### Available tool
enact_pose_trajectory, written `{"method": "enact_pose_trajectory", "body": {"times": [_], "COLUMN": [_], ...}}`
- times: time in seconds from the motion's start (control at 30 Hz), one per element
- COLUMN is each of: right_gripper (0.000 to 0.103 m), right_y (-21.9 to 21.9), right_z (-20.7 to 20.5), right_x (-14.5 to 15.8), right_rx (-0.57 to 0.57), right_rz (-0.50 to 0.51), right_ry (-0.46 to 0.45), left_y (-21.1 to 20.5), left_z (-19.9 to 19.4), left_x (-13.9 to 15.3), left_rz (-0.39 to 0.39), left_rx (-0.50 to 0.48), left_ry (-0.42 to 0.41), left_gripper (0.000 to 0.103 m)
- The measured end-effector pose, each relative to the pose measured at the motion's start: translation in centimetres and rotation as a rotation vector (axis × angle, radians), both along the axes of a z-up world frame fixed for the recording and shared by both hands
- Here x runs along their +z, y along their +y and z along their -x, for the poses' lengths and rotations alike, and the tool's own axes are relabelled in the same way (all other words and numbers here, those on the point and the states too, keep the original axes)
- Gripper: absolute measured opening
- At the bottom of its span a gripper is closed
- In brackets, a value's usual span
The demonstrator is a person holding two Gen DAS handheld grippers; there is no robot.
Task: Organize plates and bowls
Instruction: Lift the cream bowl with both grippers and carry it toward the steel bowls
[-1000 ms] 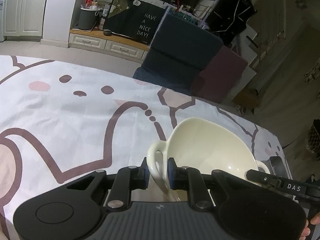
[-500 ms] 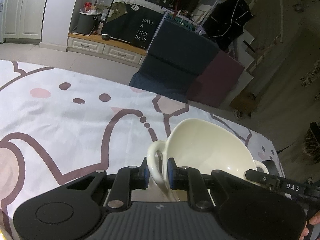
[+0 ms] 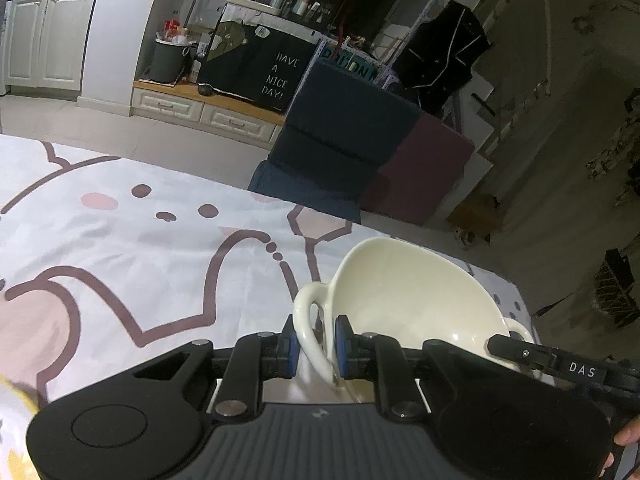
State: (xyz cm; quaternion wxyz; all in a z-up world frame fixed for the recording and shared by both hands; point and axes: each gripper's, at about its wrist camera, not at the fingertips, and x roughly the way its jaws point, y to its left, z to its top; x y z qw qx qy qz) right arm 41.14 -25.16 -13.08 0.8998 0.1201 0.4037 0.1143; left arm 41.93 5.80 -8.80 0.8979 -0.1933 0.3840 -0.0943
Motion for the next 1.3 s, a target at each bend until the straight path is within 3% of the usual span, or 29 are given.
{"method": "enact_pose_trajectory", "body": {"times": [0.4,0.57,0.97,1.3], "right_gripper": [0.029,0.029,0.029,0.028], "right_y": [-0.3,-1.0,-2.3,-3.6], "right_z": [6.1,9.5,16.0,19.3], "right_x": [3.8,5.1,4.6,3.6], "right_rx": [0.004,0.000,0.003,-0.002], "right_rz": [0.006,0.000,-0.005,-0.049], "right_ry": [-0.038,-0.059,-0.050,-0.080], "left_y": [-0.6,-0.9,-2.3,-3.0], "left_z": [6.8,10.4,17.9,21.6], "left_x": [4.7,5.4,4.5,2.4], "left_rz": [-0.007,0.007,0.025,0.059], "left_rx": [-0.020,-0.022,-0.035,-0.024], "left_ry": [-0.040,-0.045,-0.031,-0.026], "left_gripper": [0.019,0.019,0.019,0.019]}}
